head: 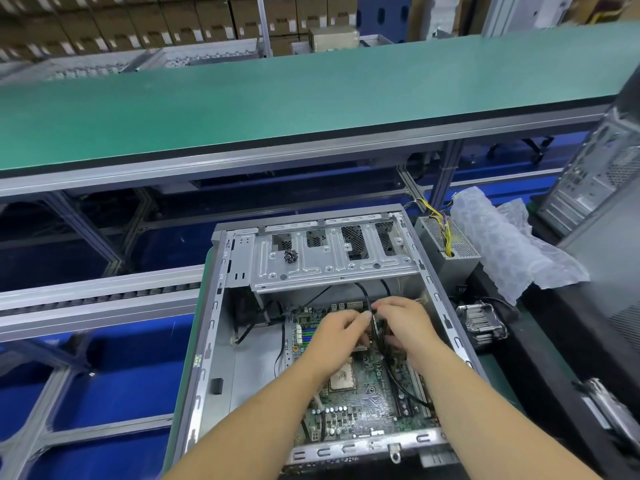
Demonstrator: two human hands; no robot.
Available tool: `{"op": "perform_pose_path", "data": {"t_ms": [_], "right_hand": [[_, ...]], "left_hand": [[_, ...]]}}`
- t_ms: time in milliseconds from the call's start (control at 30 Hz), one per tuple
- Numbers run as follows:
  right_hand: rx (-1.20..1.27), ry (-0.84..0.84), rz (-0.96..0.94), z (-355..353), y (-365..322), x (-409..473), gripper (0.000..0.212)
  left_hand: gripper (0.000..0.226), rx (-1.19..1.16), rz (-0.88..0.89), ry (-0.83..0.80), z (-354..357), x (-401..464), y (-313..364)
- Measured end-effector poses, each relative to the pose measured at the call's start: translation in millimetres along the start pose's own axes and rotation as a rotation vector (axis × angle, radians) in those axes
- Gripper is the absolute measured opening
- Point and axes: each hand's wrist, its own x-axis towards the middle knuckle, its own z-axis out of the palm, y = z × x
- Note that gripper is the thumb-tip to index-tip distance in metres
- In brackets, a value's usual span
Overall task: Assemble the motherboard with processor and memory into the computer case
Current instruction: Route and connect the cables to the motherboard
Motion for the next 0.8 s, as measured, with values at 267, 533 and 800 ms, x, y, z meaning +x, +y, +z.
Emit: {"op": "perform_pose_path", "data": {"t_ms": [267, 533, 800], "right_hand": [[-0.144, 0.108, -0.055, 1.1, 3.2, 4.4, 0.024], [-0.103, 0.105, -0.046, 3.3, 7.2, 12.3, 0.021], [-0.089, 0.204, -0.063, -1.4, 7.3, 11.9, 0.02]], "left_hand": [[0.011, -0.216, -0.176, -0.055, 11.5, 4.1, 2.5], [0.016, -0.239, -0.231, -0.027, 17.1, 6.2, 6.6], [0.012, -0.478, -0.23, 0.002, 3.0, 7.6, 6.4]]}}
